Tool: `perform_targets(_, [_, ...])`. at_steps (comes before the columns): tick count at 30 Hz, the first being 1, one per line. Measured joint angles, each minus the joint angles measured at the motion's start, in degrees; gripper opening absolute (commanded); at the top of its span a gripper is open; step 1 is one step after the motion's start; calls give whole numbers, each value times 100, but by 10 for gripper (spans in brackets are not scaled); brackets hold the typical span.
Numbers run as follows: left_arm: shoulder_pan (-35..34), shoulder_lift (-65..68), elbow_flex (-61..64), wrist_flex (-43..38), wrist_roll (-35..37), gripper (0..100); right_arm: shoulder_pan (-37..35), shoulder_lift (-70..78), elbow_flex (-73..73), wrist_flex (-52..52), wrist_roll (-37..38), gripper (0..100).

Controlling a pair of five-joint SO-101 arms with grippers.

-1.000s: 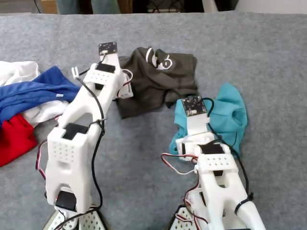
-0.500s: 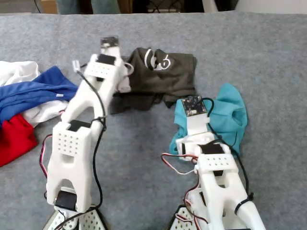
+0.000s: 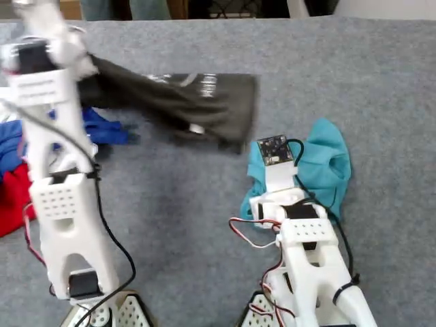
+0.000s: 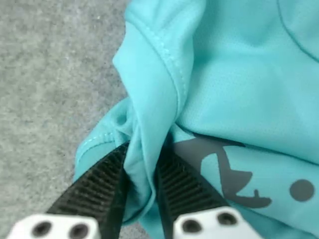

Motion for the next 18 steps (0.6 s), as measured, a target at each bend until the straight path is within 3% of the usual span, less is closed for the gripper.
perform_targets(13, [-3473, -2409, -378, 9, -35, 34, 0, 0, 0, 0, 0, 15])
perform_targets(18, [-3938, -2752, -273, 9, -264, 44, 0, 0, 0, 0, 0, 15])
